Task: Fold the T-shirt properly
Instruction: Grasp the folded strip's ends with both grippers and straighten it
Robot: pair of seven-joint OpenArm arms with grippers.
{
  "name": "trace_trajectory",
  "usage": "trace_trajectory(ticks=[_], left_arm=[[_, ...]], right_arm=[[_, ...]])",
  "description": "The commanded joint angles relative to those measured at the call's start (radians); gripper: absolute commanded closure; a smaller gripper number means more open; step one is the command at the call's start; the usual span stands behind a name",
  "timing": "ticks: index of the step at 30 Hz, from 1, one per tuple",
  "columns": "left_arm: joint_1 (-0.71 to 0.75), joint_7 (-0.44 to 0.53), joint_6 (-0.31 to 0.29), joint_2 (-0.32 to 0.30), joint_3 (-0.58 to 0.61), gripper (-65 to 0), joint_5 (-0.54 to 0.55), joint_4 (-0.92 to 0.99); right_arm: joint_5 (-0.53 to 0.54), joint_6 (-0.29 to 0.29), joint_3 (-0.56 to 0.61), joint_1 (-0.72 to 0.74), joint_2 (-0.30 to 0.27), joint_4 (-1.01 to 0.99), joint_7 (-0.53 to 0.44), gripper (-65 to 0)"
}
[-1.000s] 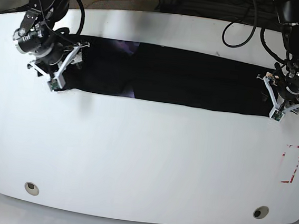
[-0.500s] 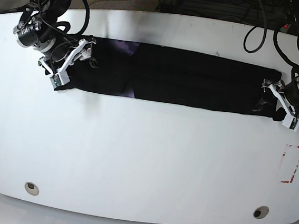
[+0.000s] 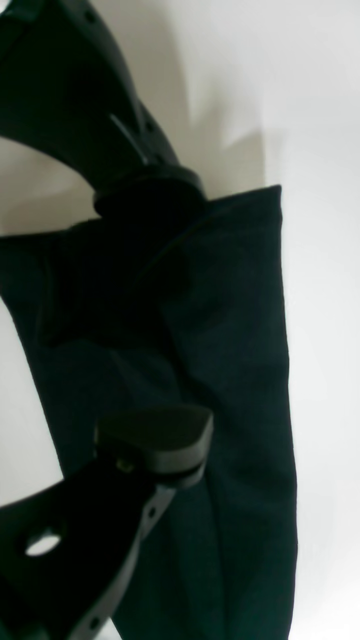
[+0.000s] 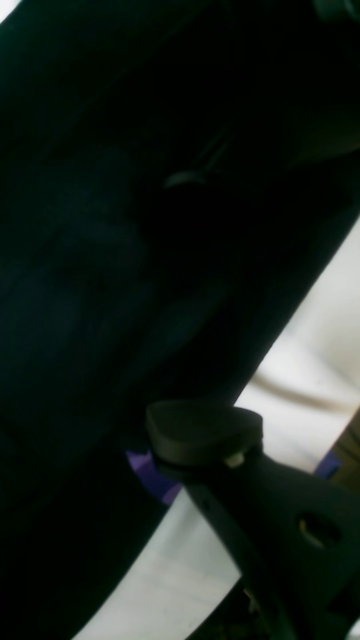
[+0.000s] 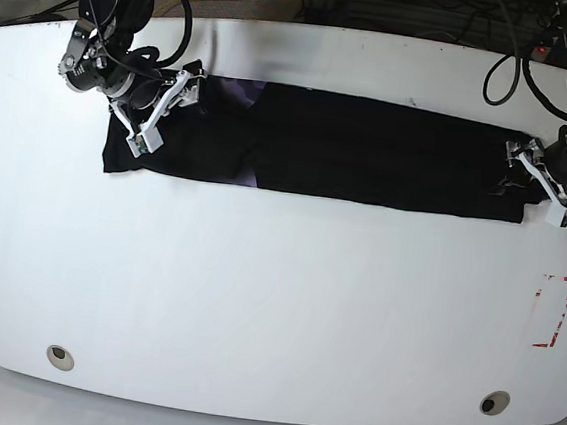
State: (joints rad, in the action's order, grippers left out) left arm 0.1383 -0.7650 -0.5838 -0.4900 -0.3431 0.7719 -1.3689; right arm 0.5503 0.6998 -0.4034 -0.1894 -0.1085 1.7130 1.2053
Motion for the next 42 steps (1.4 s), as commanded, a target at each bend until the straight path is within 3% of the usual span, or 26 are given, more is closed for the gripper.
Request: trace_trajectory(ticks=[1, 7, 12, 25, 27, 28, 33, 34, 42], left_arm=[[-0.006, 0.016, -0.002, -0.022, -0.007, -50.6, 0.013, 0.024], [0.008, 0.017, 0.000, -0.020, -0.007, -50.6, 0.013, 0.070], [0.077, 0.017, 0.000, -0.016, -0.095, -50.6, 0.011, 0.023], [0.077, 0.016, -0.003, 0.012, -0.030, -50.4, 0.014, 0.099], [0.074, 0.016, -0.005, 0.017, -0.023, -46.7, 0.016, 0.099], [0.065, 0.016, -0.005, 0.018, -0.018, -41.8, 0.016, 0.099], [0.037, 0.017, 0.000, 0.049, -0.020, -6.5, 0.011, 0.098], [0.039, 0.017, 0.000, 0.055, -0.021, -2.9, 0.011, 0.084], [0.102, 0.017, 0.000, 0.061, -0.011, -0.4, 0.010, -0.205]], right_arm=[[-0.006, -0.002, 0.002, 0.005, -0.006, -0.003, 0.011, -48.2], [-0.002, -0.002, 0.004, 0.008, -0.006, -0.001, 0.011, -48.2], [-0.003, -0.002, 0.004, 0.009, -0.006, -0.001, 0.011, -48.2], [-0.003, -0.002, 0.002, 0.009, -0.003, -0.001, 0.011, -48.2], [-0.003, -0.002, 0.002, 0.009, -0.003, -0.001, 0.011, -48.2], [-0.003, -0.002, 0.002, 0.009, -0.003, -0.001, 0.011, -48.2], [-0.005, -0.002, -0.004, 0.011, -0.003, -0.005, 0.011, -48.2], [-0.005, -0.002, -0.004, 0.011, -0.003, -0.006, 0.011, -48.2], [-0.005, -0.002, -0.004, 0.009, -0.001, -0.008, 0.011, -48.2]])
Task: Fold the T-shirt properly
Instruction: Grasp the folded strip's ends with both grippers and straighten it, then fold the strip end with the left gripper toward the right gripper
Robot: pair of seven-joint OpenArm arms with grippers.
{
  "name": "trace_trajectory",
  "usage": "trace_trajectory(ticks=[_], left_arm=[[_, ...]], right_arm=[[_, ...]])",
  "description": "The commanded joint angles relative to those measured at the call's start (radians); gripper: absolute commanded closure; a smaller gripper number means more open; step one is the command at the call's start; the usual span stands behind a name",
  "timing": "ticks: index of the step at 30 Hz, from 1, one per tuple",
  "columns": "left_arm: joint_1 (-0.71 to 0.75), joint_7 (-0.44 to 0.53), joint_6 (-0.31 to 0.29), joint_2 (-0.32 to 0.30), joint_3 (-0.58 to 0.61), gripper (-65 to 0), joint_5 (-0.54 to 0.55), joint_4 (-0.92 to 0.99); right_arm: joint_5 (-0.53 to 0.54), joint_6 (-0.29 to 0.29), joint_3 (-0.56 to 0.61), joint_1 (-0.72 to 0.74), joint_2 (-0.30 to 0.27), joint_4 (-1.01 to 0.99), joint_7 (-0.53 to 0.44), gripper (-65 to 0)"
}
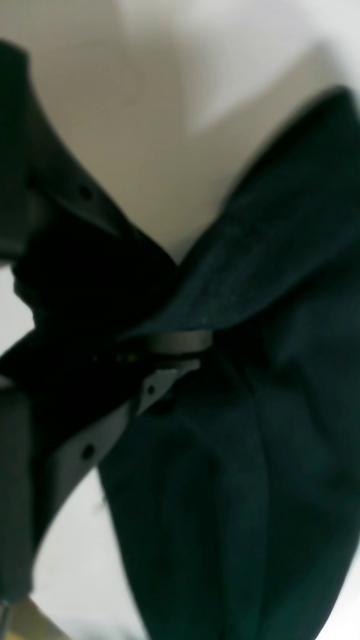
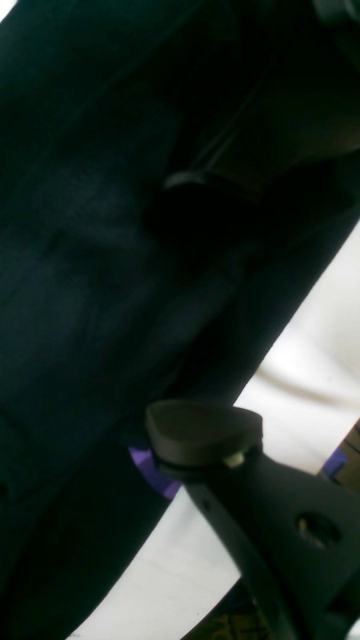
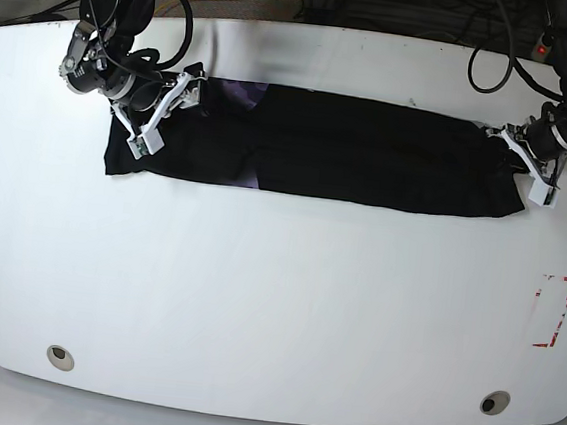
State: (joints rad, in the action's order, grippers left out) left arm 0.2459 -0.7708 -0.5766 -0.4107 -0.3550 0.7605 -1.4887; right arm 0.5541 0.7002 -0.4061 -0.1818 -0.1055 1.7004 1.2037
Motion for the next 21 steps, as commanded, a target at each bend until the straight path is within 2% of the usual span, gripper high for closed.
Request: trace_trajectory(ticks=[1, 5, 8, 13, 15, 21], left_arm=[[-0.003, 0.023, -0.006, -0.018, 0.024, -0.4, 0.021, -0.132], [-0.004, 0.023, -0.006, -0.024, 0.132, -0.4, -0.011, -0.269], [-0.010, 0.023, -0.006, -0.018, 0.228, -0.4, -0.105, -0.346], [-0.086, 0.023, -0.006, -0.004, 0.451, -0.4, -0.240, -0.356], [-0.107, 0.023, -0.006, 0.031, 0.494, -0.4, -0.276, -0.353], [-0.135, 0.021, -0.006, 0.166, 0.500, -0.7, -0.413, -0.273]], right_arm=[[-0.009, -0.002, -0.001, 0.001, -0.004, 0.005, 0.012, -48.2], [-0.009, -0.002, -0.001, 0.001, -0.004, 0.005, 0.012, -48.2], [-0.009, -0.002, -0.001, 0.001, -0.004, 0.005, 0.012, -48.2], [-0.009, -0.002, -0.001, 0.001, -0.003, 0.005, 0.012, -48.2], [-0.009, -0.002, -0.001, 0.001, -0.004, 0.005, 0.012, -48.2], [-0.009, -0.002, 0.003, 0.001, -0.003, 0.007, 0.012, -48.2]])
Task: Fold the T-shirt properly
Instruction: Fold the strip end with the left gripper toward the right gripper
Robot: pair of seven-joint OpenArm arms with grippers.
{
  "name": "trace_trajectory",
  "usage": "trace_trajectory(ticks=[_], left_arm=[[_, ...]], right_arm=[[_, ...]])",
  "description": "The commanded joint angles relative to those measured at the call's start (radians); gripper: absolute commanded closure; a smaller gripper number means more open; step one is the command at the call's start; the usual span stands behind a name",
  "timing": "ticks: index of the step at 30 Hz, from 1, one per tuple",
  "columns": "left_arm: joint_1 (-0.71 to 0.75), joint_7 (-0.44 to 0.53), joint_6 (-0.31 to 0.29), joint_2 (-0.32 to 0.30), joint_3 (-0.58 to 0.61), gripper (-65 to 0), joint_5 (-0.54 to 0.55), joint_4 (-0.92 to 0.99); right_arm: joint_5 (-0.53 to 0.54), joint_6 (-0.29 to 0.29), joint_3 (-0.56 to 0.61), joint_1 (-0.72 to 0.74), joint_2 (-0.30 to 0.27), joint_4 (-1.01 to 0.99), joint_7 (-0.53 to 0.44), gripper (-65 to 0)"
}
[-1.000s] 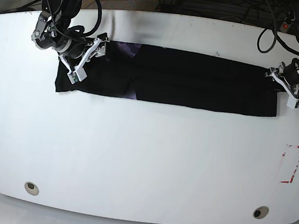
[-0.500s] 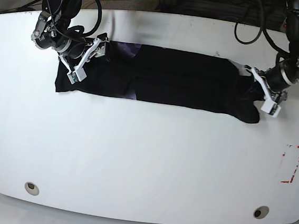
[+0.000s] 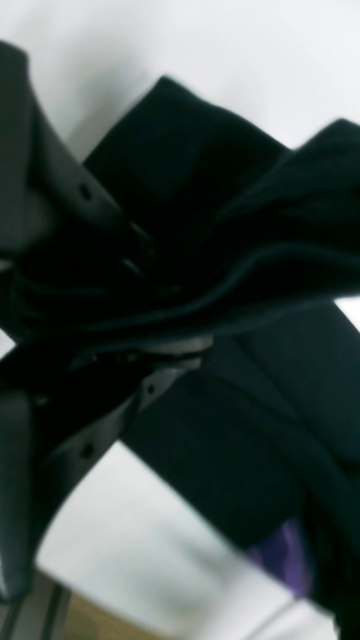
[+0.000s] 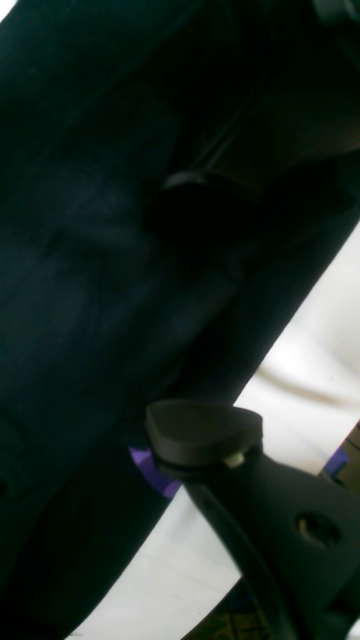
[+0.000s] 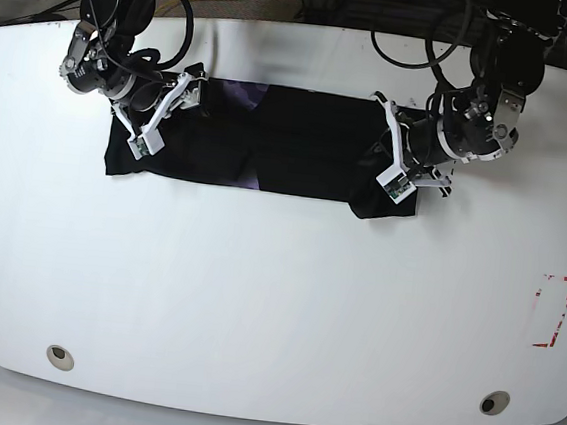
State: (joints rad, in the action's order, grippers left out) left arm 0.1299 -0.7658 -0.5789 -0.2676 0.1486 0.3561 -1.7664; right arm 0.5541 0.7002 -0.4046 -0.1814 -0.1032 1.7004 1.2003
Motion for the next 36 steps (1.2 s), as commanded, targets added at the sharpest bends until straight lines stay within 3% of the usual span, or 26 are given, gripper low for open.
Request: trace_trajectory(ticks=[1, 3, 5, 8, 10, 13, 19, 24, 28, 33, 36], left_arm=[[-0.025, 0.016, -0.003, 0.041, -0.002, -0.8, -0.022, 0.015], [-0.032, -0.001, -0.003, 0.081, -0.002, -6.0, -0.052, 0.036], [-0.043, -0.042, -0.003, 0.112, -0.002, -15.0, -0.073, 0.044], [-0.071, -0.117, -0.003, 0.172, -0.002, -34.4, -0.114, 0.040], [-0.075, -0.148, -0.005, 0.205, -0.002, -41.4, -0.131, 0.018], [-0.077, -0.168, -0.005, 0.222, 0.050, -42.1, -0.131, -0.066], [-0.083, -0.188, -0.010, 0.186, 0.125, -42.1, -0.128, -0.197], [-0.091, -0.188, -0.010, 0.167, 0.015, -42.1, -0.128, -0.195], [-0.063, -0.186, -0.010, 0.143, -0.083, -42.1, -0.128, -0.194], [-0.020, -0.185, -0.010, 0.112, -0.165, -42.1, -0.133, -0.189], [-0.005, -0.183, -0.010, 0.107, -0.206, -42.1, -0.128, -0.152]], right_arm=[[-0.009, -0.002, 0.002, 0.001, -0.005, 0.007, 0.016, -48.2], [-0.006, -0.002, 0.002, 0.001, -0.005, 0.007, 0.016, -48.2], [-0.004, -0.002, 0.002, 0.001, -0.005, 0.007, 0.016, -48.2], [-0.009, -0.002, 0.002, 0.000, -0.005, 0.005, 0.016, -48.2], [-0.009, -0.002, 0.002, 0.001, -0.005, 0.005, 0.016, -48.2], [-0.006, -0.002, 0.003, 0.003, -0.003, 0.005, 0.016, -48.2], [0.001, -0.002, 0.002, 0.003, -0.003, 0.020, 0.016, -48.2], [0.001, -0.002, -0.006, 0.018, -0.003, 0.143, 0.039, -48.2], [0.002, -0.002, -0.081, 0.044, 0.010, 0.246, 0.106, -48.4], [0.131, -0.002, -0.236, 0.092, 0.024, 0.266, 0.196, -48.7], [0.177, -0.002, -0.276, 0.096, 0.024, 0.266, 0.196, -48.7]])
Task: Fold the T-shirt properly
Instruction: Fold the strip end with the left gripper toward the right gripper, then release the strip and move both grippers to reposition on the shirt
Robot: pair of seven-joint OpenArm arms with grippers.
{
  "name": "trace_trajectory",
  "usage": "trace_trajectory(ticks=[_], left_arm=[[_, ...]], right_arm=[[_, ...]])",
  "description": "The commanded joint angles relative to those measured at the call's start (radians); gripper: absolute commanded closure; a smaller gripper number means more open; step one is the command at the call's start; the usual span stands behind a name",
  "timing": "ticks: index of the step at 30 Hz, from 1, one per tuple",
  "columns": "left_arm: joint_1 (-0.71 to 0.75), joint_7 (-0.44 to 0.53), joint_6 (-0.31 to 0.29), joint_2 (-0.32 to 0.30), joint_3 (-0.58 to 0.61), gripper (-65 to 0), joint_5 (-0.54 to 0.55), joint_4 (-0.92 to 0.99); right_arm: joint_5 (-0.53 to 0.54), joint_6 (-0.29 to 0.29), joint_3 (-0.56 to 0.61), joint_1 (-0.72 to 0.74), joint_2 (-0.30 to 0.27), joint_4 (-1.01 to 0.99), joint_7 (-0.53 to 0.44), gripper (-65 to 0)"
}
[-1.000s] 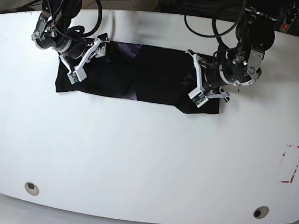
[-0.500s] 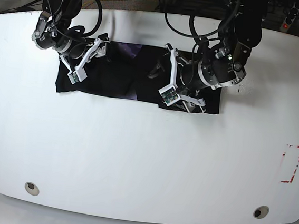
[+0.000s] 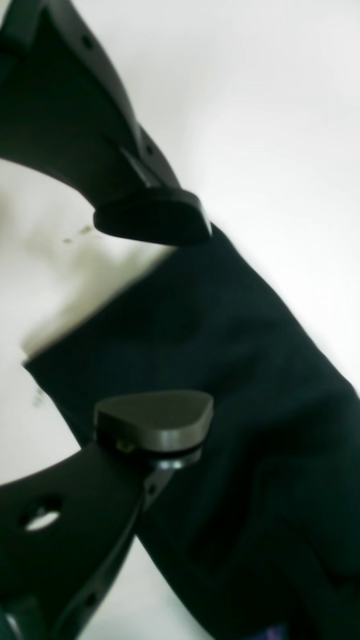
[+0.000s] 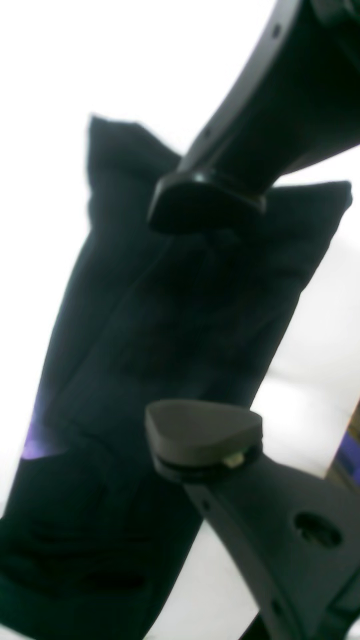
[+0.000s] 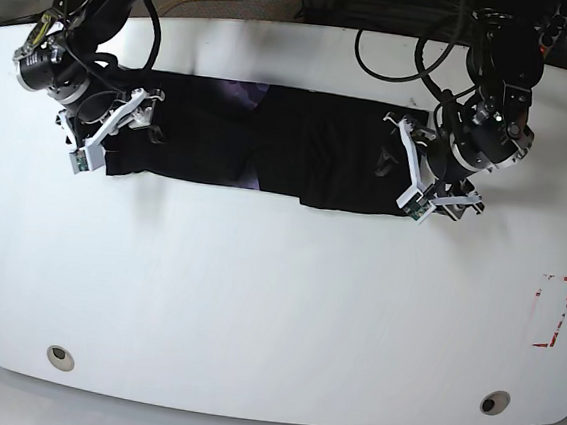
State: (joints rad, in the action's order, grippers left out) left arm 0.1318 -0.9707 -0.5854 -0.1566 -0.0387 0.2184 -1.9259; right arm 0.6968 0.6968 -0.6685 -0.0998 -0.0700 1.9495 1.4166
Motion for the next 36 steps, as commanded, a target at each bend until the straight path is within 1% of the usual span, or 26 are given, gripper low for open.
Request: trace_trajectory(ticks=[1, 5, 7, 10, 13, 14, 15, 19, 22, 24, 26, 30, 36], left_arm=[[-0.007, 0.022, -0.003, -0.002, -0.028, -42.1, 0.009, 0.023], [-0.007, 0.022, -0.003, -0.001, -0.039, -42.1, 0.011, 0.078], [-0.004, 0.022, -0.005, -0.001, -0.039, -41.9, 0.013, 0.076], [0.018, 0.031, -0.006, -0.001, -0.040, -41.9, 0.013, 0.029], [0.036, 0.074, -0.006, -0.001, -0.040, -41.9, 0.013, -0.010], [0.042, 0.091, -0.006, -0.001, -0.050, -41.9, 0.013, -0.014], [0.050, 0.120, -0.006, -0.001, -0.073, -41.9, 0.013, -0.017], [0.058, 0.198, -0.005, 0.001, -0.142, -41.9, 0.011, -0.014], [0.050, 0.204, -0.005, -0.004, -0.201, -41.9, 0.008, -0.014], [0.048, 0.204, -0.005, -0.007, -0.238, -41.9, 0.008, -0.014], [0.048, 0.204, -0.005, -0.016, -0.270, -41.9, 0.006, -0.013], [0.048, 0.204, -0.005, -0.065, -0.306, -41.9, 0.009, -0.013], [0.058, 0.204, -0.005, -0.070, -0.352, -41.9, 0.009, -0.013]], right_arm=[[0.034, 0.001, -0.023, 0.016, -0.009, 0.017, -0.020, -48.7], [0.036, 0.001, -0.061, 0.018, -0.009, -0.009, -0.020, -48.7], [0.037, 0.001, -0.060, 0.015, -0.027, -0.017, -0.020, -48.7], [0.044, 0.001, 0.023, -0.010, -0.035, -0.017, -0.020, -48.7], [0.044, 0.001, 0.140, -0.039, -0.029, -0.003, -0.020, -48.5], [0.044, 0.001, 0.180, -0.044, -0.021, 0.000, -0.020, -48.5], [0.044, 0.001, 0.221, -0.048, 0.000, 0.000, -0.020, -48.4], [0.037, 0.001, 0.307, -0.054, 0.062, -0.005, -0.020, -48.4], [0.036, 0.001, 0.375, -0.050, 0.097, -0.006, -0.020, -48.4], [0.033, 0.001, 0.399, -0.048, 0.112, -0.011, -0.020, -48.4], [0.011, 0.001, 0.431, -0.048, 0.131, -0.052, -0.030, -48.4], [-0.073, 0.001, 0.508, -0.030, 0.140, -0.134, -0.073, -48.2], [-0.081, 0.001, 0.611, -0.011, 0.135, -0.200, -0.130, -48.2]])
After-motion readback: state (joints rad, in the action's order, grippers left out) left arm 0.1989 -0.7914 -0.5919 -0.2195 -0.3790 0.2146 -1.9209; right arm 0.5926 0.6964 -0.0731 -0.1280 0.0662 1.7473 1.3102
